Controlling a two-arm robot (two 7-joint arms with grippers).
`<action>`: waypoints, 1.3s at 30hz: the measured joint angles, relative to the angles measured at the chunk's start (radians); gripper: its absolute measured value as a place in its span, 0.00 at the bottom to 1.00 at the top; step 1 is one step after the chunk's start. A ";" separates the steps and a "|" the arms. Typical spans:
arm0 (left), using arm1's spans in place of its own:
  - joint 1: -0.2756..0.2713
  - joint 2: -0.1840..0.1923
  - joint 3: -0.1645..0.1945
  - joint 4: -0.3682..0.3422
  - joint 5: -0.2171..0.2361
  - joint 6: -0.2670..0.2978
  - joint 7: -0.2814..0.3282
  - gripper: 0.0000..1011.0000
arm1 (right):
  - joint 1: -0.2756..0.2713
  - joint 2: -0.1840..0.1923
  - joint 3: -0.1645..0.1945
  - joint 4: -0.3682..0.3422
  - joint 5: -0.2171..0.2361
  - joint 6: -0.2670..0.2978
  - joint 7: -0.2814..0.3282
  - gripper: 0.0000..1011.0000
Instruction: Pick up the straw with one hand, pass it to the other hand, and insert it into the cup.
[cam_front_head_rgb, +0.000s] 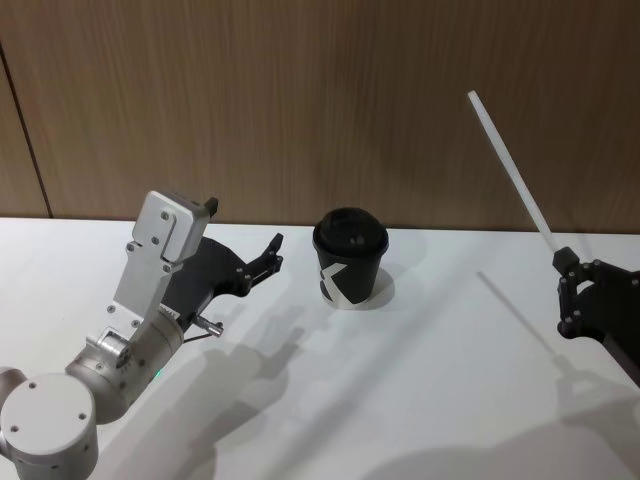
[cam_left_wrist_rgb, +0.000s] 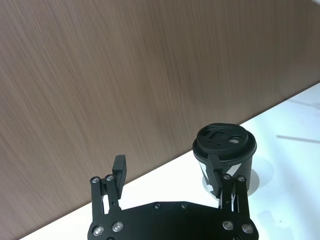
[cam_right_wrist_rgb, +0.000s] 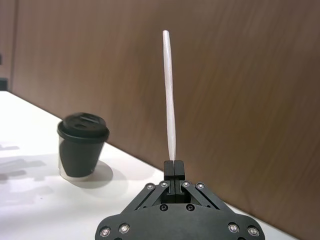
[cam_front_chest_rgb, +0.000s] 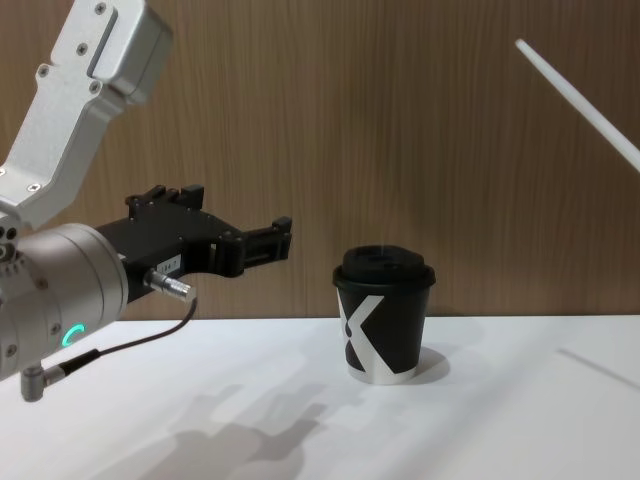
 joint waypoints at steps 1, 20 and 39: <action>0.000 0.000 0.000 0.000 0.000 0.000 0.000 0.99 | 0.002 0.009 0.001 0.005 0.006 -0.024 0.017 0.00; 0.000 0.000 0.000 0.000 0.000 0.000 0.000 0.99 | 0.056 0.109 -0.023 0.082 0.157 -0.279 0.282 0.00; 0.000 0.000 0.000 0.000 0.000 0.000 0.000 0.99 | 0.123 0.163 -0.081 0.127 0.288 -0.344 0.445 0.00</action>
